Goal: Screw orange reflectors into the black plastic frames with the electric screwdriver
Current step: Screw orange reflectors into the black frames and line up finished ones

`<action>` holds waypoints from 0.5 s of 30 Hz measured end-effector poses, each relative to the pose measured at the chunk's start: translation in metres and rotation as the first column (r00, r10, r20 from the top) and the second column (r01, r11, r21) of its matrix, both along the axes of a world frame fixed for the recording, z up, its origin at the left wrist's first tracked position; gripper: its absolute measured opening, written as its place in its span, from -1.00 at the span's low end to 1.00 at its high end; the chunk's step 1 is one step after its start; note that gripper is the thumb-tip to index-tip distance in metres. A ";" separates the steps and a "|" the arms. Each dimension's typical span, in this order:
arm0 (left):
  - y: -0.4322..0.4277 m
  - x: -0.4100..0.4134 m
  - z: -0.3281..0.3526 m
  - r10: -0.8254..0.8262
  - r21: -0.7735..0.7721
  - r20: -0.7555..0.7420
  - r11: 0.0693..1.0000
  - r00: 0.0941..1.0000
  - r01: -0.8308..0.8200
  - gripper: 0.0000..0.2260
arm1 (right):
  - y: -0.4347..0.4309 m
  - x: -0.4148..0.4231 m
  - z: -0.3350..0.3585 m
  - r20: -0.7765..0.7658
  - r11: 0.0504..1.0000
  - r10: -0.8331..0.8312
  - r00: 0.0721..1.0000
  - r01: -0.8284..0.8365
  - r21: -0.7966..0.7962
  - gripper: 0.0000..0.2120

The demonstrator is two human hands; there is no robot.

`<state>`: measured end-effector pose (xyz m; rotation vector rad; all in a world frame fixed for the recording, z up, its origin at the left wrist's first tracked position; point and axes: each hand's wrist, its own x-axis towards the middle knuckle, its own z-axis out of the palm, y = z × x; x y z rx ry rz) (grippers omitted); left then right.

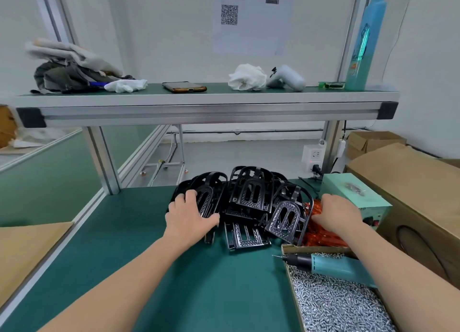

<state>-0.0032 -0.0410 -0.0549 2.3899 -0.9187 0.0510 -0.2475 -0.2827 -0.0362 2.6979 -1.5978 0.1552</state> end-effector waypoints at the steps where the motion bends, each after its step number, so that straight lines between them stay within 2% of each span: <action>1: 0.004 -0.001 0.004 -0.014 -0.066 -0.034 0.998 0.999 0.011 -0.37 | 0.000 0.000 0.000 0.011 1.000 -0.009 1.000 0.009 0.006 -0.67; 4: 0.026 -0.006 0.019 -0.182 -0.339 -0.280 0.938 0.943 0.080 -0.59 | 0.000 -0.001 0.001 0.087 0.998 -0.053 0.995 0.052 0.019 -0.84; 6: 0.042 -0.016 0.028 -0.328 -0.539 -0.509 0.842 0.796 0.002 -0.72 | -0.002 -0.004 0.001 0.163 0.996 -0.084 0.983 0.080 0.032 -0.89; 8: 0.059 -0.024 0.030 -0.483 -0.648 -0.687 0.745 0.543 -0.158 -0.74 | -0.005 -0.009 0.000 0.226 0.995 -0.103 0.969 0.098 0.036 -0.89; 10: 0.077 -0.028 0.023 -0.617 -0.666 -0.746 0.692 0.252 -0.279 -0.67 | -0.008 -0.012 -0.001 0.262 0.993 -0.114 0.958 0.109 0.032 -0.88; 13: 0.098 -0.041 0.009 -0.674 -0.622 -0.732 0.719 -0.094 -0.312 -0.49 | -0.009 -0.014 -0.002 0.220 0.996 -0.087 0.972 0.083 0.027 -0.93; 15: 0.109 -0.051 -0.001 -0.645 -0.574 -0.727 0.759 -0.237 -0.306 -0.42 | -0.006 -0.012 -0.003 0.165 0.998 -0.068 0.984 0.065 0.025 -0.93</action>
